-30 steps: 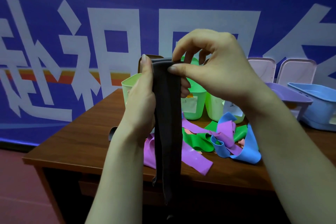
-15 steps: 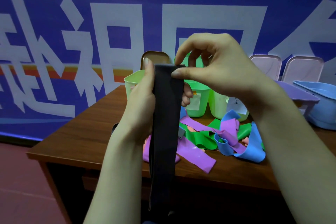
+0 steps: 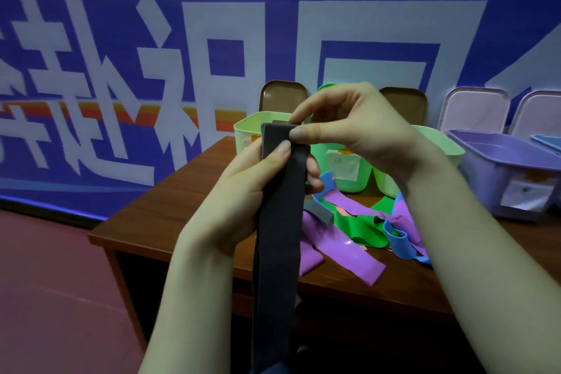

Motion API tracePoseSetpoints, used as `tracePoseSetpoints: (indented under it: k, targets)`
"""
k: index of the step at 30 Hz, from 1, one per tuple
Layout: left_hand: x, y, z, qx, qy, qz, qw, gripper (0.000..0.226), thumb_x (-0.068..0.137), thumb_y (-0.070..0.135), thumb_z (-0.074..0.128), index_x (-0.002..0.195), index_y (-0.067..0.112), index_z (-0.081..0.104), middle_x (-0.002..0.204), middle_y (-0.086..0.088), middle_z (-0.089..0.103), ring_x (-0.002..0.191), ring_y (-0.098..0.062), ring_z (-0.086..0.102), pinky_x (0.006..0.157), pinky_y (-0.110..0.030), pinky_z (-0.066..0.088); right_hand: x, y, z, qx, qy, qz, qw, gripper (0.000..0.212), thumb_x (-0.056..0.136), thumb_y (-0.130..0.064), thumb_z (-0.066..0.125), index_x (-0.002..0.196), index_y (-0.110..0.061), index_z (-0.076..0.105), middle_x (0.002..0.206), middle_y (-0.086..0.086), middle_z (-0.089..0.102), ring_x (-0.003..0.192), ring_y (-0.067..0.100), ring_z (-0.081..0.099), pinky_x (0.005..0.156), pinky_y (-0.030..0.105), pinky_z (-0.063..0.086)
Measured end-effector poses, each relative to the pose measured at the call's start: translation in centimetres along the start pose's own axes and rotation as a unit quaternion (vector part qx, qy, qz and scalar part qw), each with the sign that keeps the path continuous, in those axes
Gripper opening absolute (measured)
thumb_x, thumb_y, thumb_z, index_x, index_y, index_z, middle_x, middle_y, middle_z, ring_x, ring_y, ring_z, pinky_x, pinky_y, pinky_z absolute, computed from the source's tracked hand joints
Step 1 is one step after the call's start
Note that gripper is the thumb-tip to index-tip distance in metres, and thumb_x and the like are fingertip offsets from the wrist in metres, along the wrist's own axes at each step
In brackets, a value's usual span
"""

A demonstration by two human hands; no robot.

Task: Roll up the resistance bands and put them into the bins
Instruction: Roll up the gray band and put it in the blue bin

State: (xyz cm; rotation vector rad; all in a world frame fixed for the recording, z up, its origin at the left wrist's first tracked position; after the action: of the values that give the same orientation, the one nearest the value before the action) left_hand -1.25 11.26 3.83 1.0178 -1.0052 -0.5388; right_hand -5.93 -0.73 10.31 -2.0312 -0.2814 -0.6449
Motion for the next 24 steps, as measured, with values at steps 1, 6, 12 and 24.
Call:
tracePoseSetpoints:
  k: [1, 6, 12, 24]
  targets:
    - [-0.3, -0.1, -0.4, -0.006, 0.014, -0.002, 1.0, 0.03, 0.101, 0.014, 0.035, 0.122, 0.0, 0.051, 0.082, -0.012, 0.064, 0.073, -0.02, 0.065, 0.067, -0.027, 0.055, 0.2, 0.5, 0.6, 0.038, -0.006, 0.003, 0.999, 0.016, 0.065, -0.012, 0.077, 0.08, -0.01, 0.072, 0.069, 0.0, 0.067, 0.062, 0.01, 0.059, 0.062, 0.021, 0.049]
    - [-1.7, -0.5, -4.1, 0.008, 0.135, -0.016, 0.991, 0.023, 0.099, 0.019, 0.041, 0.102, 0.009, 0.061, 0.076, -0.006, 0.068, 0.068, -0.016, 0.066, 0.058, -0.024, 0.056, 1.6, 5.6, 2.6, 0.101, -0.01, 0.079, 0.992, 0.012, 0.078, -0.002, 0.069, 0.082, -0.013, 0.07, 0.073, 0.001, 0.068, 0.06, 0.007, 0.056, 0.055, 0.019, 0.038]
    - [-2.6, -1.0, -7.6, 0.012, 0.193, -0.023, 0.981, 0.022, 0.1, 0.022, 0.042, 0.101, 0.013, 0.062, 0.079, -0.004, 0.07, 0.072, -0.017, 0.068, 0.063, -0.026, 0.056, 0.8, 13.2, 5.7, -0.144, -0.148, 0.219, 0.954, 0.016, 0.082, -0.008, 0.071, 0.098, -0.007, 0.07, 0.083, -0.004, 0.069, 0.068, -0.002, 0.061, 0.065, 0.013, 0.048]
    - [-2.3, -1.1, -9.7, -0.012, 0.157, -0.022, 0.987, 0.023, 0.1, 0.02, 0.042, 0.109, 0.004, 0.056, 0.08, -0.006, 0.067, 0.07, -0.016, 0.066, 0.06, -0.024, 0.054, 2.6, 15.8, 9.7, -0.574, -0.164, 0.165, 0.785, 0.013, 0.091, -0.021, 0.052, 0.094, -0.014, 0.062, 0.096, 0.009, 0.063, 0.097, 0.03, 0.06, 0.076, 0.034, 0.036]
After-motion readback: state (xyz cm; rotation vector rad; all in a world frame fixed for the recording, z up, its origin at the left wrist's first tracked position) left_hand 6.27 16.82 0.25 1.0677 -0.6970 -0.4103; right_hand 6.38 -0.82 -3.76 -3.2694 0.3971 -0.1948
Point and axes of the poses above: each hand's wrist, its own x-axis towards the middle knuckle, its own z-axis out of the palm, y = z × x, the point moved 5 cm from there along x, towards the middle knuckle
